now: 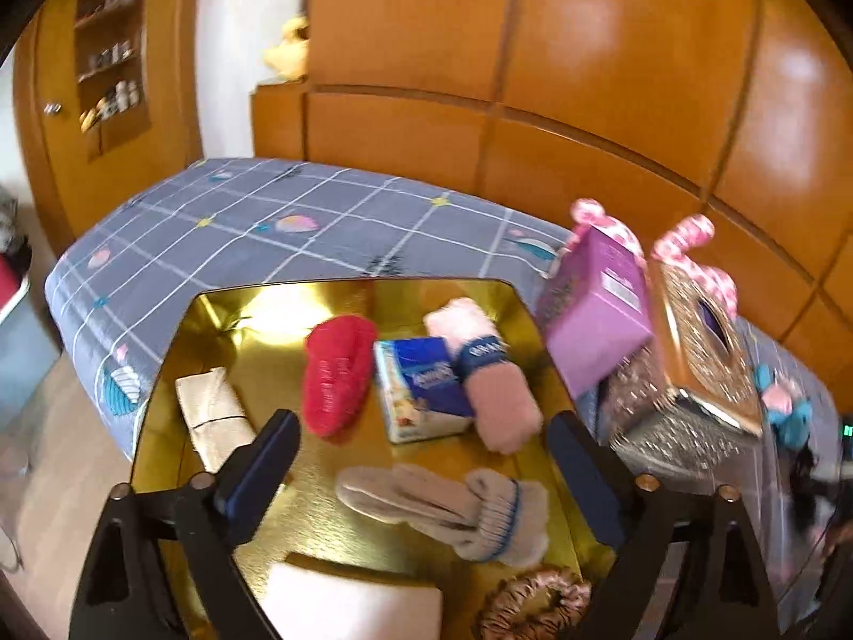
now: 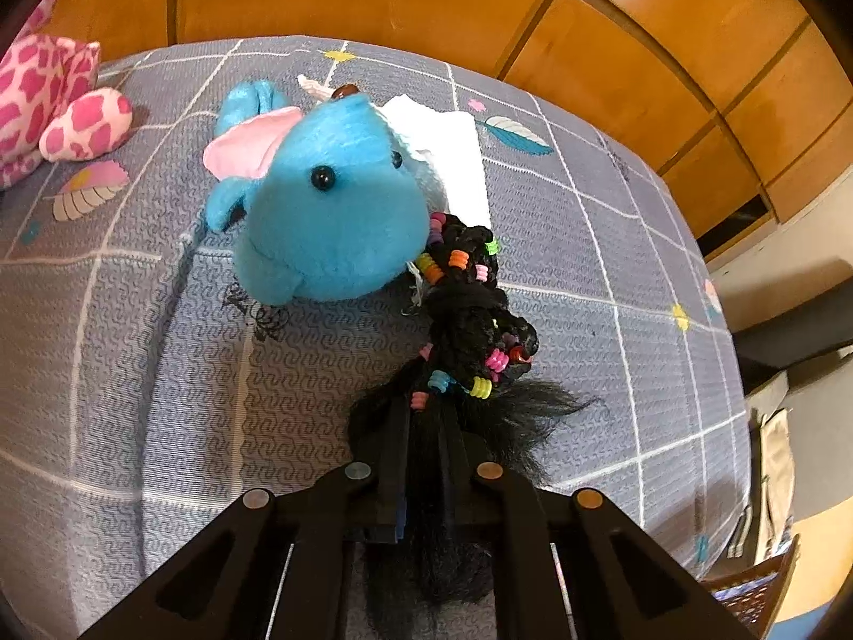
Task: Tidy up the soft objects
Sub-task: 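Carry the black beaded hair wig toward the gold tray with the right tool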
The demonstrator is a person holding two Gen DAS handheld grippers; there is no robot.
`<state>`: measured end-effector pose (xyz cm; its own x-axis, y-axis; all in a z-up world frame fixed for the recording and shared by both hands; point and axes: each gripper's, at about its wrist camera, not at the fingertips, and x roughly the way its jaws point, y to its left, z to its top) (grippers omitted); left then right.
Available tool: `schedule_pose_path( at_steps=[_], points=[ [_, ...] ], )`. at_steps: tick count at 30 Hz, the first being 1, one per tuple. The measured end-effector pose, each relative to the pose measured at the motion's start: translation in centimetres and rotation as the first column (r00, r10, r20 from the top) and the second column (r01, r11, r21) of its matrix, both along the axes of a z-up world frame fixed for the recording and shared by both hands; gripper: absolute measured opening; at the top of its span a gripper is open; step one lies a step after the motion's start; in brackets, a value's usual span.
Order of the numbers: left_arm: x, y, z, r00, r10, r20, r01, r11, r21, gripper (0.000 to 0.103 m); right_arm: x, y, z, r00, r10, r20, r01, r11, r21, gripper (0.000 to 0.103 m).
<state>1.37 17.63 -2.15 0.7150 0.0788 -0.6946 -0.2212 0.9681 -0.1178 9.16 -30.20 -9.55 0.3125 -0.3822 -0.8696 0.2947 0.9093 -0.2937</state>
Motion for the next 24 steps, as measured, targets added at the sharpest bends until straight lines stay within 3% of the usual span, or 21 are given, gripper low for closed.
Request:
schedule_pose_path(
  at_steps=[4, 9, 12, 14, 16, 19, 21, 24],
  points=[
    [-0.1, -0.9, -0.3, 0.999, -0.03, -0.013, 0.03, 0.999, -0.014, 0.097, -0.5, -0.6, 0.8, 0.999, -0.027, 0.044, 0.02, 0.988, 0.156, 0.006],
    [-0.3, -1.0, -0.3, 0.999, -0.033, -0.013, 0.033, 0.999, -0.026, 0.097, -2.0, 0.3, 1.1, 0.994, -0.039, 0.1, -0.003, 0.922, 0.387, 0.006],
    [-0.3, -0.8, -0.4, 1.0, -0.026, -0.016, 0.026, 0.999, -0.028, 0.097, -3.1, 1.7, 1.1, 0.988, -0.029, 0.153, -0.064, 0.822, 0.566, 0.006],
    [-0.3, -0.6, -0.4, 1.0, -0.022, -0.015, 0.021, 0.999, -0.033, 0.097, -3.9, 2.7, 1.3, 0.978, -0.02, 0.207, -0.132, 0.708, 0.693, 0.006],
    [-0.3, -0.5, -0.4, 1.0, -0.016, -0.017, 0.016, 0.999, -0.034, 0.097, -4.5, 4.2, 2.2, 0.963, 0.0, 0.27, -0.213, 0.618, 0.757, 0.005],
    [-0.3, -0.2, -0.4, 1.0, -0.009, -0.017, 0.008, 0.999, -0.038, 0.097, -5.2, 6.6, 3.7, 0.935, 0.035, 0.354, -0.32, 0.517, 0.794, 0.005],
    [-0.2, 0.0, -0.4, 1.0, -0.001, -0.017, 0.001, 0.999, -0.032, 0.097, -5.6, 8.2, 5.2, 0.908, 0.074, 0.412, -0.395, 0.472, 0.788, 0.005],
    [-0.1, 0.6, -0.6, 1.0, 0.014, -0.028, -0.015, 0.999, -0.047, 0.098, -6.0, 11.6, 7.7, 0.864, 0.176, 0.471, -0.497, 0.443, 0.746, 0.005]
  ],
)
